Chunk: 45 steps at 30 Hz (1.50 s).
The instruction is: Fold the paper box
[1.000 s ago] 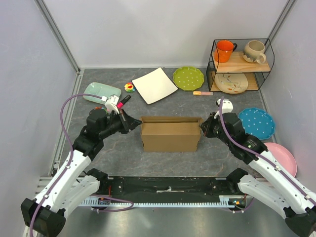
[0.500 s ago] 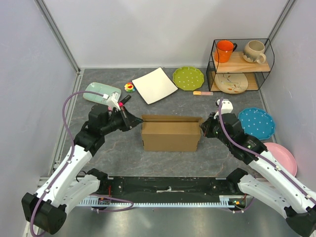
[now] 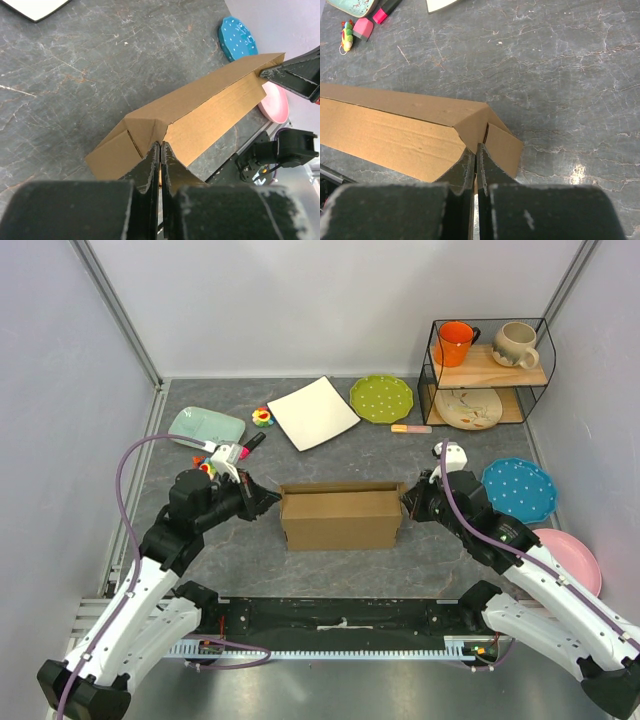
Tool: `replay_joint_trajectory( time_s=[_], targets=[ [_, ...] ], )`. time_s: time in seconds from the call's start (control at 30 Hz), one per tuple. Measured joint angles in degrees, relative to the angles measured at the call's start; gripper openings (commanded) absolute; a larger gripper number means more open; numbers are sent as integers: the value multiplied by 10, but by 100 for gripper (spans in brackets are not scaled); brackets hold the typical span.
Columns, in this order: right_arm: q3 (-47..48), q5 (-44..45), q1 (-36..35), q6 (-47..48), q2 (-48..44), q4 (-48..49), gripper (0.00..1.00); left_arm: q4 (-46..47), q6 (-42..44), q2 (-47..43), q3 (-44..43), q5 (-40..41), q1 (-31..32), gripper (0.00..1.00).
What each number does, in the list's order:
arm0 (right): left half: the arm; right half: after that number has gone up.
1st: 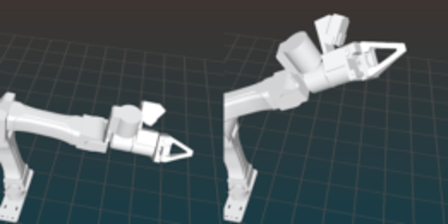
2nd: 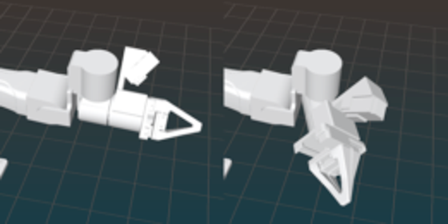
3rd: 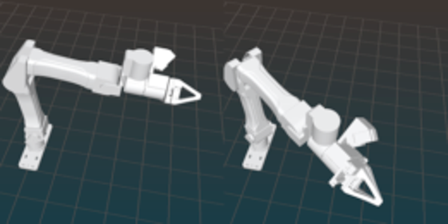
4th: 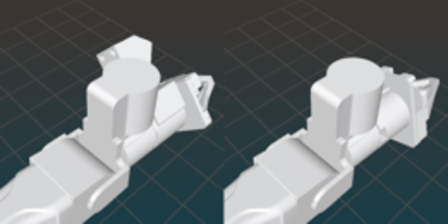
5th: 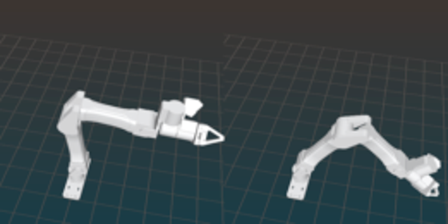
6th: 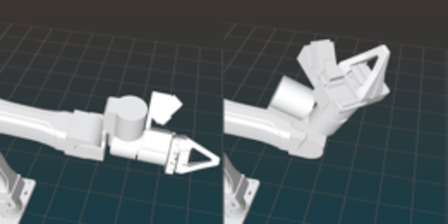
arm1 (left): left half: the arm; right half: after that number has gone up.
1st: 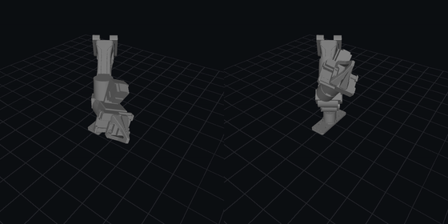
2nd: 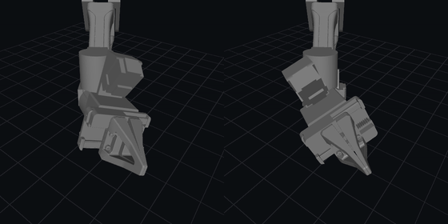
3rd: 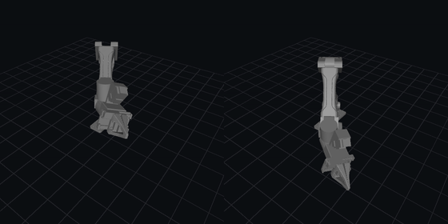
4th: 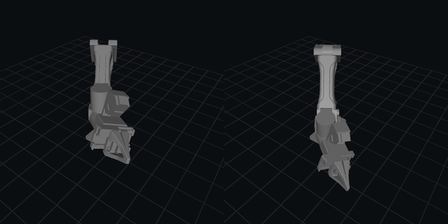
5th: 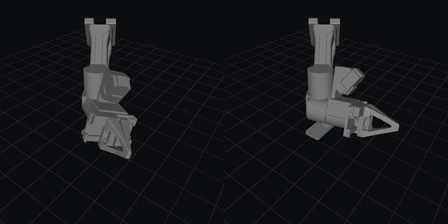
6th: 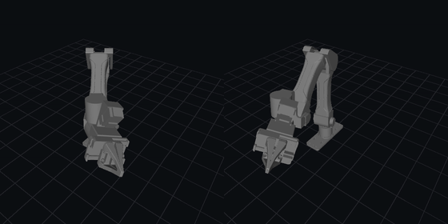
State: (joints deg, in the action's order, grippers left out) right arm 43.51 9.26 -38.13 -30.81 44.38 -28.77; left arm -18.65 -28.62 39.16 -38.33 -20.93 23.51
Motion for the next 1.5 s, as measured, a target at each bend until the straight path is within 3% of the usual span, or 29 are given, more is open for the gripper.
replay_joint_trajectory(
  time_s=[0.17, 0.3, 0.4, 0.73, 1.13, 1.5],
  targets=[
    [-1, 1, -1, -1, 0, 1, 3, 21, 31, -8, 20, 0, 2, 3],
    [-1, 1, -2, -3, 0, 0, 29, 45, 48, -26, 44, 4, 10, 3],
    [-4, -3, -7, -8, 1, -10, 39, 57, 58, -37, 57, 11, 18, 3],
    [11, 1, -7, -6, 6, -41, 54, 66, 80, -34, 58, 18, 26, 2],
    [63, 31, -10, 17, 27, -55, 50, 76, 88, -24, 58, 20, 34, 2],
    [71, 51, -10, 36, 41, -51, 16, 78, 96, -22, 58, 27, 39, 2]
  ],
)
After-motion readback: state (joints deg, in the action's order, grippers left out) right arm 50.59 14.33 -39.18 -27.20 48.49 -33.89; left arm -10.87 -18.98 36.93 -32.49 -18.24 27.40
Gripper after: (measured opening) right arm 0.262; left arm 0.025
